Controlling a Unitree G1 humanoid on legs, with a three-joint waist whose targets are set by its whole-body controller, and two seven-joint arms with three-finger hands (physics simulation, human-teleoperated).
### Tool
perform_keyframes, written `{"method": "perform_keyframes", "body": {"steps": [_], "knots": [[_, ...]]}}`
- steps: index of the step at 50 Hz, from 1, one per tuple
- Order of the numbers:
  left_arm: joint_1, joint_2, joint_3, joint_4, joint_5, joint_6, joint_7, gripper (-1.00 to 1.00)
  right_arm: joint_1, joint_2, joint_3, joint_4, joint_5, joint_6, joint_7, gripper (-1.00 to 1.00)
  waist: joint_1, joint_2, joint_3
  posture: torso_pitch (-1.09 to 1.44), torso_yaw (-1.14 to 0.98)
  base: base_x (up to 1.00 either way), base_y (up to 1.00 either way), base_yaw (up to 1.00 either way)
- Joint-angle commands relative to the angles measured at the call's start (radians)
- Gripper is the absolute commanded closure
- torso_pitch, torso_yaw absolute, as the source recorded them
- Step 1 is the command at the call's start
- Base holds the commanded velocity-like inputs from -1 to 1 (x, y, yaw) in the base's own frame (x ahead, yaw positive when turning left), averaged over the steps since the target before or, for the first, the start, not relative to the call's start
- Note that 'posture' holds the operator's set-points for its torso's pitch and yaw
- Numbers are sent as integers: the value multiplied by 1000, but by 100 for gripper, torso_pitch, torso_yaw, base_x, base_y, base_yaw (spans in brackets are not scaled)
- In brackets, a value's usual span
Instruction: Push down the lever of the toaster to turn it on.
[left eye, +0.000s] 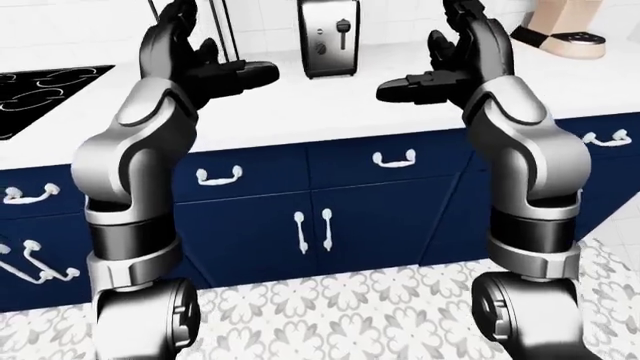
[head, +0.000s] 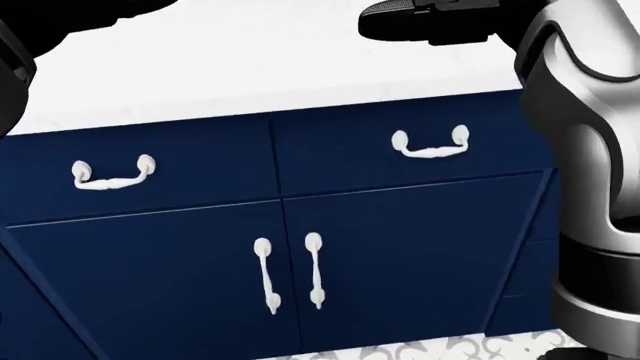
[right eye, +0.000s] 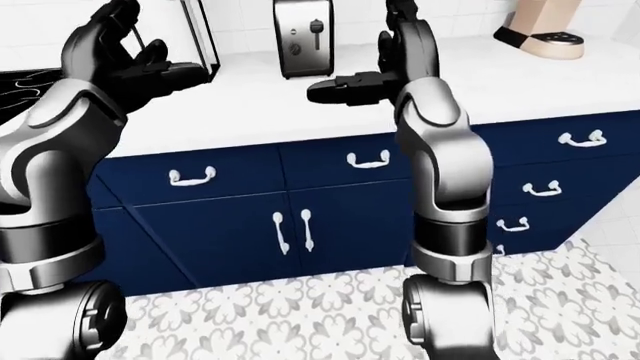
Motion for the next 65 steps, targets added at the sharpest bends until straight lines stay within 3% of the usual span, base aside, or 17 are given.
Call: {"method": "perform_keyframes", "body": {"steps": [1, 3, 12, 15, 16, 18, 23, 25, 27, 28, 30, 42, 46, 55, 57, 59, 65], "knots": [[-24, 13, 16, -18, 5, -24, 1, -100, -28, -5, -1, -30, 3, -23, 3, -100, -8, 17, -44, 0, 0, 5, 34, 0], [-23, 13, 16, -16, 5, -27, 0, -100, -29, -6, -1, -33, 4, -19, 2, -100, 0, -1, -15, 0, 0, 5, 34, 0], [-25, 16, 18, -18, -1, -24, 4, -100, -30, -5, -2, -32, 5, -20, 3, -100, 10, -98, -12, 0, 0, 5, 34, 0], [-25, 16, 18, -20, -2, -23, 5, -100, -30, -7, -4, -27, 6, -25, 4, -100, 17, -152, -13, 0, 0, 4, 35, 0], [-27, 16, 18, -23, -4, -19, 7, -100, -31, -7, -4, -27, 7, -24, 3, -100, 9, -116, -16, 0, 0, 5, 34, 0], [-26, 16, 16, -20, -3, -23, 6, -100, -31, -9, -7, -23, 8, -27, 2, -100, 14, -142, -27, 0, 0, 4, 34, 0], [-28, 16, 18, -27, -7, -16, 9, -100, -29, -9, -5, -20, 9, -33, 1, -100, 12, -98, -15, 0, 0, 4, 29, 0], [-26, 16, 17, -23, -5, -22, 6, -100, -28, -9, -4, -16, 8, -37, 2, -100, 8, -62, -10, 0, 0, 4, 29, 0], [-26, 16, 17, -21, -5, -23, 6, -100, -29, -9, -3, -23, 9, -30, 0, -100, 3, 17, -28, 0, 0, 5, 29, 0], [-26, 16, 16, -22, -5, -22, 6, -100, -29, -9, -3, -24, 10, -29, 0, -100, 6, -11, -30, 0, 0, 4, 29, 0], [-25, 16, 16, -22, -5, -23, 5, -100, -31, -9, -3, -27, 10, -25, -1, -100, 8, -11, -15, 0, 0, 4, 29, 0], [-26, 16, 14, -25, -4, -22, 6, -100, -28, -8, -2, -28, 9, -27, 1, -100, 14, -84, -15, 0, 0, 8, 10, 0], [-26, 15, 14, -31, -2, -17, 7, -100, -30, -8, -2, -33, 9, -20, 1, -100, 22, -154, -21, 0, 0, 9, 6, 0], [-26, 15, 16, -27, -1, -20, 4, -100, -29, -8, -2, -23, 9, -32, 2, -100, 18, -87, 0, 0, 0, 14, 1, 0], [-28, 16, 17, -28, -2, -18, 5, -100, -30, -8, -2, -25, 9, -30, 2, -100, 12, -58, 1, 0, 0, 16, 0, 0], [-27, 16, 16, -24, -2, -22, 3, -100, -30, -8, -2, -28, 9, -28, 1, -100, 4, -1, -14, 0, 0, 16, 0, 0], [-29, 17, 17, -26, -5, -19, 6, -100, -31, -9, -3, -32, 11, -25, 2, -100, 15, -37, -5, 0, 0, 21, 0, 0]]}}
